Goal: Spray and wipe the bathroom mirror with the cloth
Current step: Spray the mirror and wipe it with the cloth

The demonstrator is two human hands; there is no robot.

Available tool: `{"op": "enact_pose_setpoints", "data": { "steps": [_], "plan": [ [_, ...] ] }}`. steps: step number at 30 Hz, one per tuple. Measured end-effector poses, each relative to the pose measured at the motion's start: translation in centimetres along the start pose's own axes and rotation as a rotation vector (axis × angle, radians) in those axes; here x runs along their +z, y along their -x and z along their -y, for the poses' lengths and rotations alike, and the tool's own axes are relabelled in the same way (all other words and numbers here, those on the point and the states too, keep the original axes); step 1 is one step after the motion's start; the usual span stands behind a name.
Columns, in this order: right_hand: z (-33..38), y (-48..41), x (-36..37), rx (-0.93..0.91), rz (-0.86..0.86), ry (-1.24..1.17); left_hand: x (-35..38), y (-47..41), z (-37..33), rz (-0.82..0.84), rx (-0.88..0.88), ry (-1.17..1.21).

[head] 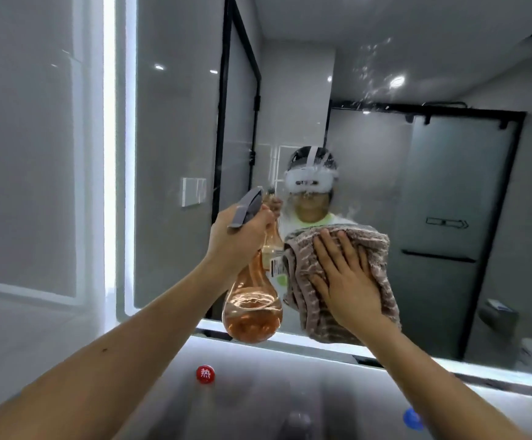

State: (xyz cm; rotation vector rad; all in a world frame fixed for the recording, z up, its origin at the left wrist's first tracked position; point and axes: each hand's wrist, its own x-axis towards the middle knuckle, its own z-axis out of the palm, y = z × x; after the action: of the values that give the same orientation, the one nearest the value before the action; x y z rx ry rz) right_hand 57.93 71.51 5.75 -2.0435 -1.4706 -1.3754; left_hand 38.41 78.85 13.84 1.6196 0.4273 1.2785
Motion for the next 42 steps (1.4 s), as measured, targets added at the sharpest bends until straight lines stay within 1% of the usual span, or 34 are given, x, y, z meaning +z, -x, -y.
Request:
{"op": "enact_pose_setpoints", "data": {
  "steps": [3, 6, 8, 10, 12, 14, 16, 19, 21, 24, 25, 27, 31, 33, 35, 37, 39, 40, 42],
  "plan": [
    [-0.6, -4.9, -2.2, 0.016, -0.034, -0.013, -0.5, -1.1, -1.0, -0.039, -0.020, -0.034],
    [-0.6, -10.3, -4.7, 0.047, -0.065, -0.035, -1.5, -2.2, -2.3, -0.102, 0.085, -0.071],
    [0.3, -11.7, -5.2, 0.061, -0.095, -0.043, -2.2, -2.7, -2.9, -0.125, 0.128, -0.077],
    [1.2, -10.4, -4.6, 0.055, -0.124, -0.088, -2.7, -2.6, -2.8, -0.115, 0.137, -0.109],
    [1.7, -7.0, -2.8, 0.027, -0.106, -0.092, -2.9, -2.2, -2.3, -0.104, 0.130, -0.130],
    [2.0, -3.0, -1.0, -0.025, -0.052, -0.059, -3.1, -1.6, -1.6, -0.103, 0.124, -0.146],
    [1.1, -1.2, -0.6, -0.073, -0.019, 0.009, -3.0, -1.1, -1.0, -0.099, 0.101, -0.137],
    [-0.5, -4.9, -2.9, -0.100, -0.078, 0.091, -2.7, -1.0, -0.9, -0.063, 0.073, -0.137],
    [-1.1, -9.4, -5.3, -0.019, -0.132, 0.084, -2.5, -1.2, -1.3, -0.057, 0.072, -0.142],
    [-0.3, -13.1, -6.5, 0.094, -0.081, -0.002, -2.4, -1.5, -1.6, -0.092, 0.083, -0.103],
    [0.5, -12.6, -6.0, 0.095, -0.086, -0.040, -2.5, -1.4, -1.6, -0.097, 0.092, -0.094],
    [1.8, -9.6, -4.1, 0.036, -0.093, -0.073, -2.7, -1.1, -1.4, -0.091, 0.104, -0.098],
    [2.4, -2.2, -1.2, -0.066, -0.045, -0.018, -2.9, -0.4, -0.3, -0.083, 0.084, -0.134],
    [1.2, -2.7, -2.0, -0.092, -0.048, 0.054, -3.0, -0.4, -0.4, -0.095, 0.064, -0.133],
    [0.3, -5.8, -3.4, -0.088, -0.097, 0.102, -3.1, -0.6, -0.9, -0.087, 0.057, -0.139],
    [-0.6, -10.0, -5.3, 0.007, -0.146, 0.083, -3.2, -1.0, -1.5, -0.088, 0.070, -0.129],
    [-1.0, -11.9, -6.0, 0.077, -0.160, 0.036, -3.2, -1.3, -1.9, -0.080, 0.091, -0.127],
    [-0.8, -11.4, -5.7, 0.075, -0.171, 0.025, -3.2, -1.2, -1.9, -0.077, 0.095, -0.122],
    [0.1, -7.6, -3.5, 0.050, -0.131, 0.022, -3.1, -0.9, -1.5, -0.079, 0.091, -0.120]
  ]
}}
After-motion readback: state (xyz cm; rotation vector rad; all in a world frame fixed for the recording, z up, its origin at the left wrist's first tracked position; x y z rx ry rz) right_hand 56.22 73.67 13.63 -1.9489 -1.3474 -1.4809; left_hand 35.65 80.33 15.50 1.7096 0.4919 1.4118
